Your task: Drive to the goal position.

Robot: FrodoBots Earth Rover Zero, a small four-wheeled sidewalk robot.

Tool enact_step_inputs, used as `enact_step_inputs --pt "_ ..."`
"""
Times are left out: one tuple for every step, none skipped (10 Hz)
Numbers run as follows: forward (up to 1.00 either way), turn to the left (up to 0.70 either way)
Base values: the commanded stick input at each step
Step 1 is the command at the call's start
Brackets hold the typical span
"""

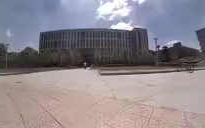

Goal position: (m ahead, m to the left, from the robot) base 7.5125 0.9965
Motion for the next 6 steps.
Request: enact_step_inputs --pt "0.7 0.33" --pt "0.7 0.34" --pt "0.7 0.26" --pt "0.7 0.17" --pt "0.7 0.08" --pt "0.7 0.0"
